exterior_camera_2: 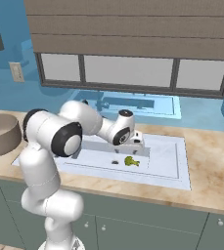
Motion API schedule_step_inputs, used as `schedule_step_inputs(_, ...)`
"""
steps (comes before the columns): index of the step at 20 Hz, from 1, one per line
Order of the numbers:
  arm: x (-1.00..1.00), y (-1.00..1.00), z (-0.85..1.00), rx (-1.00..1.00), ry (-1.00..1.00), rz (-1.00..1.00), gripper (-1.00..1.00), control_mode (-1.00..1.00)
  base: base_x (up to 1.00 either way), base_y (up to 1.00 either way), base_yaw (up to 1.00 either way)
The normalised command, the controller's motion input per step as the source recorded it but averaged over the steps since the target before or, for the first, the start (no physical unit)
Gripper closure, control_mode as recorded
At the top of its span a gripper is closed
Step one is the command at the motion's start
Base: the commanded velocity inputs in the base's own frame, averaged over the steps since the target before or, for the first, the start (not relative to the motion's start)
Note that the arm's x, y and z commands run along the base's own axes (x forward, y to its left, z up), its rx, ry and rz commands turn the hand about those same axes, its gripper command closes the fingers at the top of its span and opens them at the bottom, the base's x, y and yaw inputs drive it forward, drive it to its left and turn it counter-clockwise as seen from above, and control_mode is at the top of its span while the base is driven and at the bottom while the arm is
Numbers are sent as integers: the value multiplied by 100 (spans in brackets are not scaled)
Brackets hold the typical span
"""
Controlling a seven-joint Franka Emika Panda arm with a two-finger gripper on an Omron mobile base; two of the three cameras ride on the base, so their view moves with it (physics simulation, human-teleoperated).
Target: Dump the broccoli from the pot into the sink. Then turn on the water and wash the broccoli. Then turn off the water and put the broccoli back in the pot.
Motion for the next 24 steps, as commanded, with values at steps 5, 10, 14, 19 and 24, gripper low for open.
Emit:
schedule_step_inputs(5,18,0,-30,-3,6,14,-100,-100,0,0,0)
schedule_step_inputs(10,25,-1,-26,-2,7,12,-100,-100,0,0,0)
schedule_step_inputs(14,16,-9,-23,-3,5,11,-100,-100,0,0,0)
schedule_step_inputs(19,8,-18,-24,-3,6,8,-100,-100,0,0,0)
schedule_step_inputs(24,3,-12,-22,-1,7,8,-100,-100,0,0,0)
